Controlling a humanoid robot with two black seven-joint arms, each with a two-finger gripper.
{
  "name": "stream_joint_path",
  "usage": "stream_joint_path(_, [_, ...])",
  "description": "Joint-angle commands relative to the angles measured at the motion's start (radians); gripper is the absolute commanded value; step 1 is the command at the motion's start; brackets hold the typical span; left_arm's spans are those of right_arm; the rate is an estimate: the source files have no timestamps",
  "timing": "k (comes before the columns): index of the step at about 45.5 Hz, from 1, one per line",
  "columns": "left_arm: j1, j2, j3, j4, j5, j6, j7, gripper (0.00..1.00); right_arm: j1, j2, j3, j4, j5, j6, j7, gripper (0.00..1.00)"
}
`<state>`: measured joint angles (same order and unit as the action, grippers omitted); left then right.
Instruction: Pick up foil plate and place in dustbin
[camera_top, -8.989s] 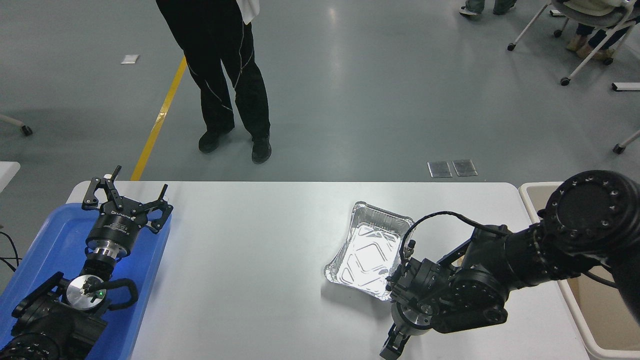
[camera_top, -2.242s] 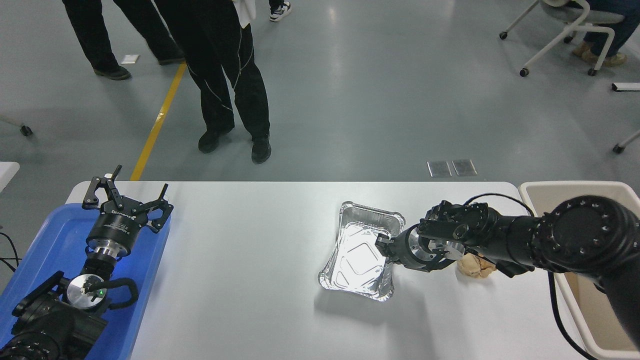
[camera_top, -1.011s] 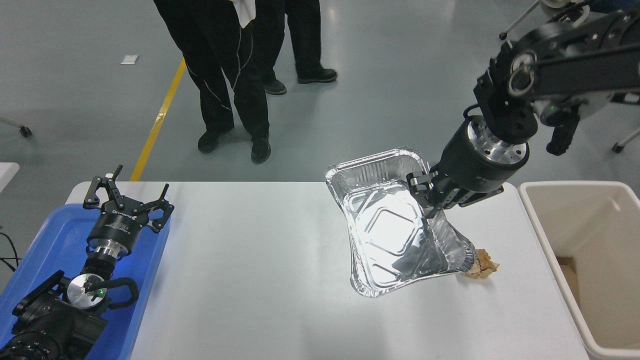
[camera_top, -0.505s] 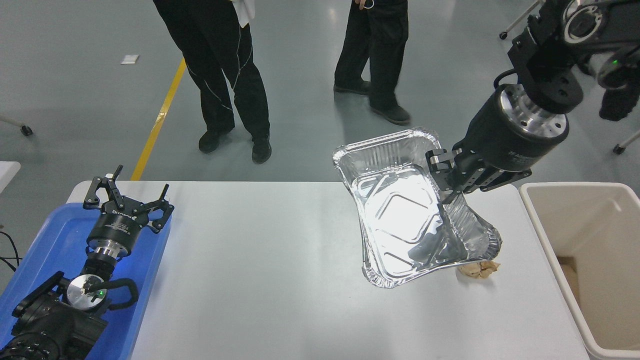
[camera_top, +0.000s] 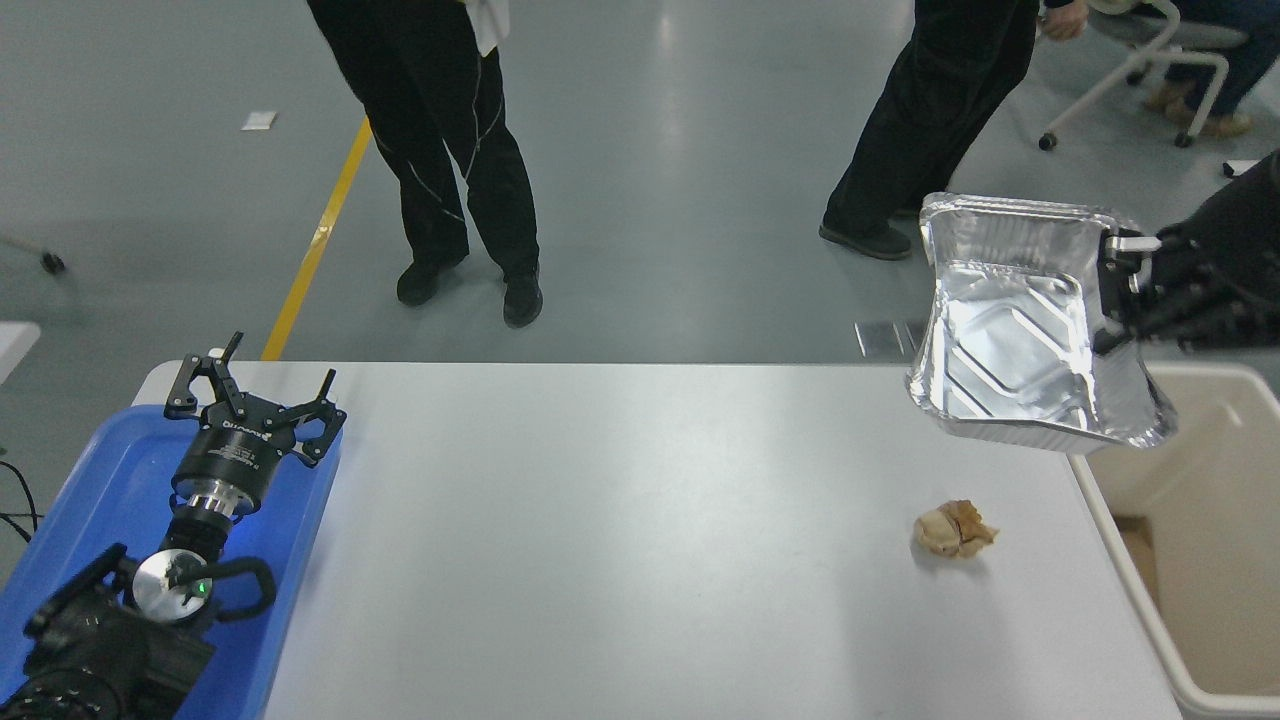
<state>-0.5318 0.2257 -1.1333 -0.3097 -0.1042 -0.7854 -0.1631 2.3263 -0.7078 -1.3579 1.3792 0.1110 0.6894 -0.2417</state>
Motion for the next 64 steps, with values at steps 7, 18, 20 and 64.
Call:
stream_joint_path(7, [0.001,0.000,0.000,0.000,0.000,0.000,-0.001,0.99,-0.412,-0.297,0.045,-0.261,0.001,-0.266,0.001,0.00])
stream_joint_path(18, [0.001,0.000,-0.002,0.000,0.000,0.000,-0.001,0.99,-0.967,-0.294,0.433,-0.489,0.010,-0.444,0.002,0.00])
stream_joint_path(20, [0.001,0.000,-0.002,0.000,0.000,0.000,-0.001,0.99,-1.063,-0.291,0.509,-0.522,0.010,-0.478,0.002,0.00])
stream_joint_path(64, [0.000,0.000,-0.002,0.000,0.000,0.000,-0.001,0.99,-1.670,0.222,0.839,-1.349,0.010,-0.705,0.004,0.00])
